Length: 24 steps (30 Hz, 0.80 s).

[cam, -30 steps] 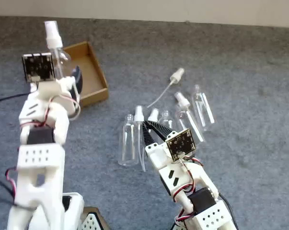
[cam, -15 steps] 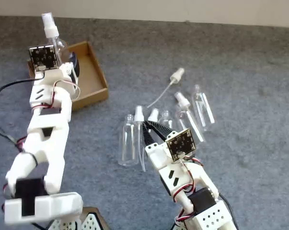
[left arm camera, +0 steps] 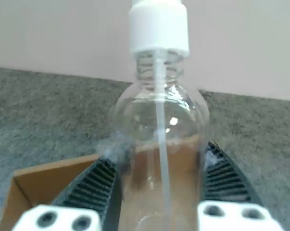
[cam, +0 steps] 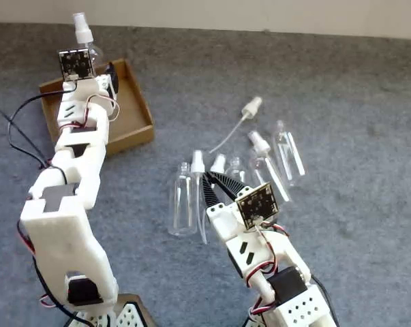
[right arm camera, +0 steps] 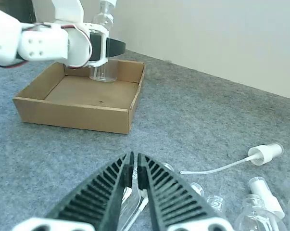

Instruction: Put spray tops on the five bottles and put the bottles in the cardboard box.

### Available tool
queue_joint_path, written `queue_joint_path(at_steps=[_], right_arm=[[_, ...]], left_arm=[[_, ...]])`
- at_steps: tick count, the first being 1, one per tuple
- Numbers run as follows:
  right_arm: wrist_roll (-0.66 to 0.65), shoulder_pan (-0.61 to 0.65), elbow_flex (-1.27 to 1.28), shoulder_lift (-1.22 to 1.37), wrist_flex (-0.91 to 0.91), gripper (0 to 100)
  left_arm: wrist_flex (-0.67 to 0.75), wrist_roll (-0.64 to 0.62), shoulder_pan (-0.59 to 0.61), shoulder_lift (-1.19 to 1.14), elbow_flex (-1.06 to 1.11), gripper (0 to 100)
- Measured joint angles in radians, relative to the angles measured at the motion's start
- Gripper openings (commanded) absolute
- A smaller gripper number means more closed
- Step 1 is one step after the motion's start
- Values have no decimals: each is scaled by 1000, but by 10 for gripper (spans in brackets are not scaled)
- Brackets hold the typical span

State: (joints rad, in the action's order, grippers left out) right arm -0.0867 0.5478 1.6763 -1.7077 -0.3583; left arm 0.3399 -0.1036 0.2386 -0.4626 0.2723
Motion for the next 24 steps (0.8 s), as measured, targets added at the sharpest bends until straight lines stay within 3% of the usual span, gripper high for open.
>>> queue_joint_path(at_steps=[7, 19, 24], right_arm=[[0, 0, 0, 0, 0, 18], [0, 0, 0, 0, 0, 18], [0, 0, 0, 0, 0, 18]], left_arm=[[212, 0, 0, -184, -87, 68], [235, 2, 0, -345, -262, 68], [236, 98, -17, -439, -347, 68]])
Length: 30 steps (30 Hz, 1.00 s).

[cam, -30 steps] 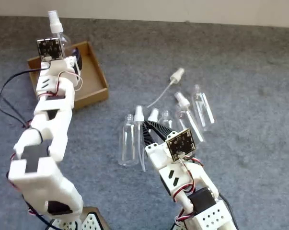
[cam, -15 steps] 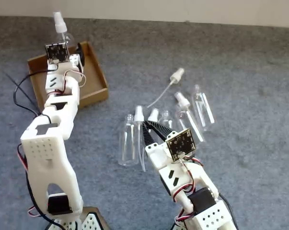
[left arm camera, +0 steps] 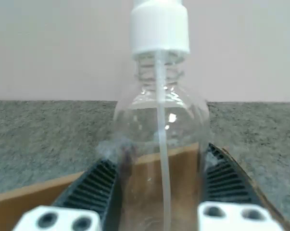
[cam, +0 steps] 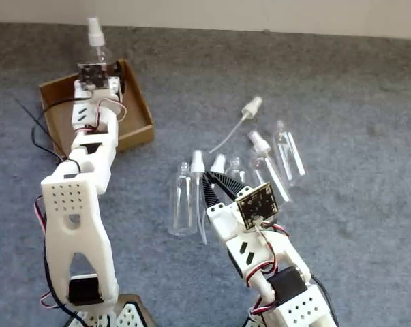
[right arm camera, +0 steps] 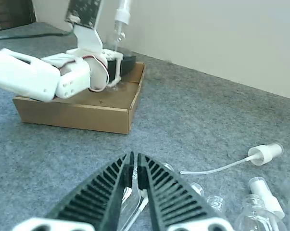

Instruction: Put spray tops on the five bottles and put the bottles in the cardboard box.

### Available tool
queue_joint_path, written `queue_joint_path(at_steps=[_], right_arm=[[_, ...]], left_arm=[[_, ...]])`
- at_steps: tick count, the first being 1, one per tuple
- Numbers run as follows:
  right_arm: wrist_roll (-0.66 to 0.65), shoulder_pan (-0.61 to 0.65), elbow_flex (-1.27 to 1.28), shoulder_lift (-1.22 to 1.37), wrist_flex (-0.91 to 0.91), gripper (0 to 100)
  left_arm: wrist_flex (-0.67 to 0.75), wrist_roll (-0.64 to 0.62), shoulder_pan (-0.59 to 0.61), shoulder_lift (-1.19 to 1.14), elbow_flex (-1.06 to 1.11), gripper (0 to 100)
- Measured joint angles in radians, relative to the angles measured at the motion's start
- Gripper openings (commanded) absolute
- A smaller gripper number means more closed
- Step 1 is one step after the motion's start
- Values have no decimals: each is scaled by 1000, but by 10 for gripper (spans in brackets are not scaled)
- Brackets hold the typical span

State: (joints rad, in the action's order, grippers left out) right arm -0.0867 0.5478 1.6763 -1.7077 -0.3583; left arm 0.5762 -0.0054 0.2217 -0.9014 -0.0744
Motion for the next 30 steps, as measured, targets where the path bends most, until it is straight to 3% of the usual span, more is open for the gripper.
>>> queue_joint_path(at_steps=[8, 14, 26, 30], right_arm=[[0, 0, 0, 0, 0, 18], [0, 0, 0, 0, 0, 18], [0, 0, 0, 0, 0, 18], [0, 0, 0, 0, 0, 18]], left_arm=[[0, 26, -23, -34, -43, 69], [0, 28, -28, -34, -43, 187], [0, 28, -28, -34, -32, 205], [0, 28, -28, -35, -26, 282]])
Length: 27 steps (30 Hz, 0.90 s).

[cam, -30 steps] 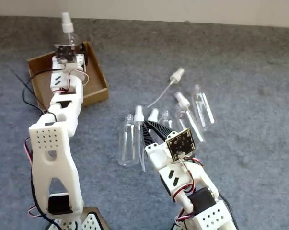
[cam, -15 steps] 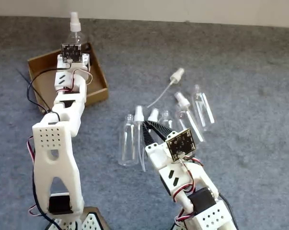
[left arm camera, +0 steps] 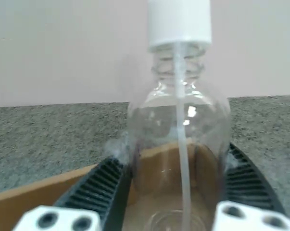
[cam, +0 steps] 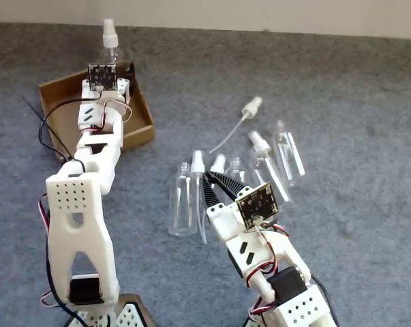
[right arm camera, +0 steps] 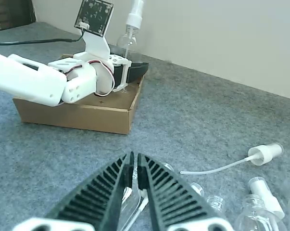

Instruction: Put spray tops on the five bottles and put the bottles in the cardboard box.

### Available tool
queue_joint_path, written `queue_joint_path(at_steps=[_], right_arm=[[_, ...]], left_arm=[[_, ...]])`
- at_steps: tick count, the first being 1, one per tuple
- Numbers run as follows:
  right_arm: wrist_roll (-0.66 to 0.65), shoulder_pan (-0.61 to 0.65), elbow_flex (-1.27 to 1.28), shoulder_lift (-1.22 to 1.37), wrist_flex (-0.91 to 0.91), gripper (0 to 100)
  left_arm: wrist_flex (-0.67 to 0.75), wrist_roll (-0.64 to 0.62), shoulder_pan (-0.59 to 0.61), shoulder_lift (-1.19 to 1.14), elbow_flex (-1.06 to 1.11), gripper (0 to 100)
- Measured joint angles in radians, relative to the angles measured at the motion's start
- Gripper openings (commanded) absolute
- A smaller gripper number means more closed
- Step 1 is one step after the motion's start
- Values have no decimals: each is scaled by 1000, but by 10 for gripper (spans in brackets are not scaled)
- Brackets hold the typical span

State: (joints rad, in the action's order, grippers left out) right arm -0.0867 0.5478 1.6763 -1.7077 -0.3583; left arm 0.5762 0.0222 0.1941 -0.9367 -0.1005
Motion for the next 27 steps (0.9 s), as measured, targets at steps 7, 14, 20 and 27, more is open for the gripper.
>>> queue_joint_path(at_steps=[7, 14, 20, 27], right_arm=[[0, 0, 0, 0, 0, 18], [0, 0, 0, 0, 0, 18], [0, 0, 0, 0, 0, 18], [0, 0, 0, 0, 0, 18]], left_arm=[[0, 0, 2, 0, 0, 329], [0, -2, 15, 0, 0, 332], [0, 0, 26, 0, 0, 333], [-157, -3, 25, 60, 17, 334]])
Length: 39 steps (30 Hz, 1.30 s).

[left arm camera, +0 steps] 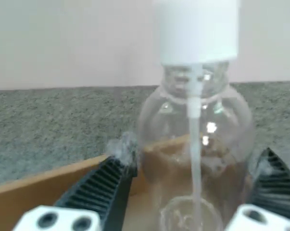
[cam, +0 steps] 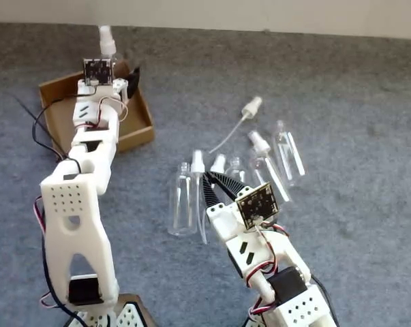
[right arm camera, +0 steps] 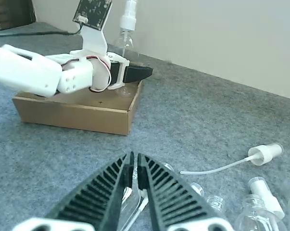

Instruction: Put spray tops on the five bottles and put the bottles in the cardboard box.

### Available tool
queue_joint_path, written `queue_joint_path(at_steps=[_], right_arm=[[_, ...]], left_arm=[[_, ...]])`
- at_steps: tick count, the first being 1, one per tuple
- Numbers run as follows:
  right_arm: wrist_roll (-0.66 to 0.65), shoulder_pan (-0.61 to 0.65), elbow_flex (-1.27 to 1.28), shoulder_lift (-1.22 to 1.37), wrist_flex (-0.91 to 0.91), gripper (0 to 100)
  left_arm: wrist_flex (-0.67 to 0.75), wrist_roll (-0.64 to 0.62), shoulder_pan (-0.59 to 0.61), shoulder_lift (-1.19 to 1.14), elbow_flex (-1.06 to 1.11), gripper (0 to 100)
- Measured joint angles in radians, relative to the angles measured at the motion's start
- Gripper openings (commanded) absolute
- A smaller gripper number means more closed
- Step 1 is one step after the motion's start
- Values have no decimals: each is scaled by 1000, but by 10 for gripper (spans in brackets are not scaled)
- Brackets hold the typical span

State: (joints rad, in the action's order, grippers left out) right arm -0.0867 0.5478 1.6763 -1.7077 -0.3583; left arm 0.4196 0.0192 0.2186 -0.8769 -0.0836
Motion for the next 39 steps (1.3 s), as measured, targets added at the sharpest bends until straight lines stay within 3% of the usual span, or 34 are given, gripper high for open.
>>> queue_joint_path(at_steps=[11, 15, 27, 34, 39], right_arm=[[0, 0, 0, 0, 0, 18], [0, 0, 0, 0, 0, 18], [0, -44, 0, 0, -60, 4], [0, -46, 0, 0, -78, 4], [0, -100, 0, -2, -164, 4]], left_arm=[[-80, 3, 2, 275, 298, 334], [-176, 6, 2, 420, 420, 332], [-841, 6, -8, 870, 477, 330], [-1310, 6, -144, 1053, 477, 330], [-1494, 6, -255, 1094, 477, 330]])
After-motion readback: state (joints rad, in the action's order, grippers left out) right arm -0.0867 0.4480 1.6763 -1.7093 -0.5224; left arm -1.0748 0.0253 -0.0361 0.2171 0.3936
